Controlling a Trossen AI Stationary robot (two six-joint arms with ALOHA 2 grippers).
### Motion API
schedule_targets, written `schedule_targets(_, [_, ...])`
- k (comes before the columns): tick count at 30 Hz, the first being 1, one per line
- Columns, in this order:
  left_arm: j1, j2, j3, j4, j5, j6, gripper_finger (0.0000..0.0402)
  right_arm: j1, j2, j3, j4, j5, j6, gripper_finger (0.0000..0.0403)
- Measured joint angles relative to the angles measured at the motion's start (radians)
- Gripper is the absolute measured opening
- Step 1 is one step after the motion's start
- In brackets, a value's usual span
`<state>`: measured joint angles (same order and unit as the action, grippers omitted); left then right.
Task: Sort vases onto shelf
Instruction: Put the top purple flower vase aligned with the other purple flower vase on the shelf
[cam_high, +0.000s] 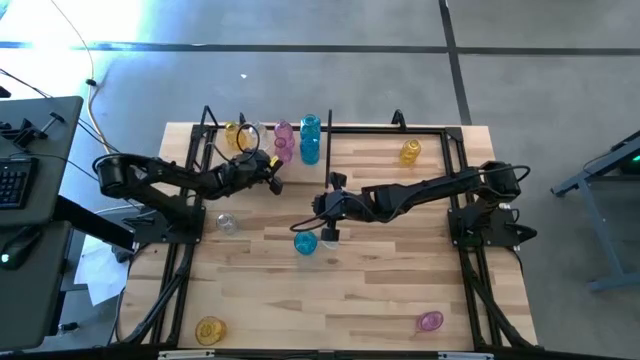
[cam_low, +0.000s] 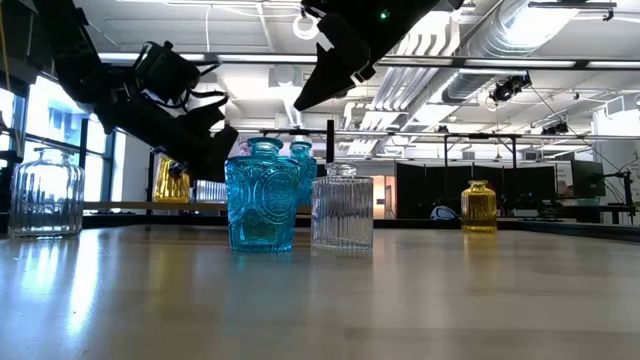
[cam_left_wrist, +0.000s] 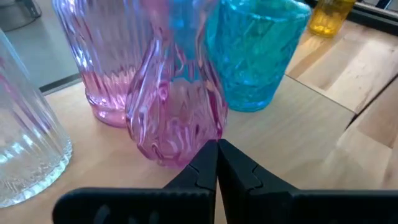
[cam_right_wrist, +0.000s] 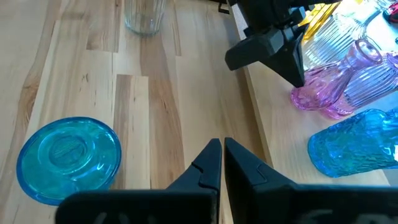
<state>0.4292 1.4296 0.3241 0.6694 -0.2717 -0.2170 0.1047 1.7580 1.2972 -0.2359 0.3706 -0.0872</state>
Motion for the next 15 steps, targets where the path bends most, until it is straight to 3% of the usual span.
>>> schedule_targets(15, [0.048,0.000,0.000,0.011,0.037,0.007,0.0000,0.000,0.000,-0.003,-0.001,0.000,0.002,0.0000])
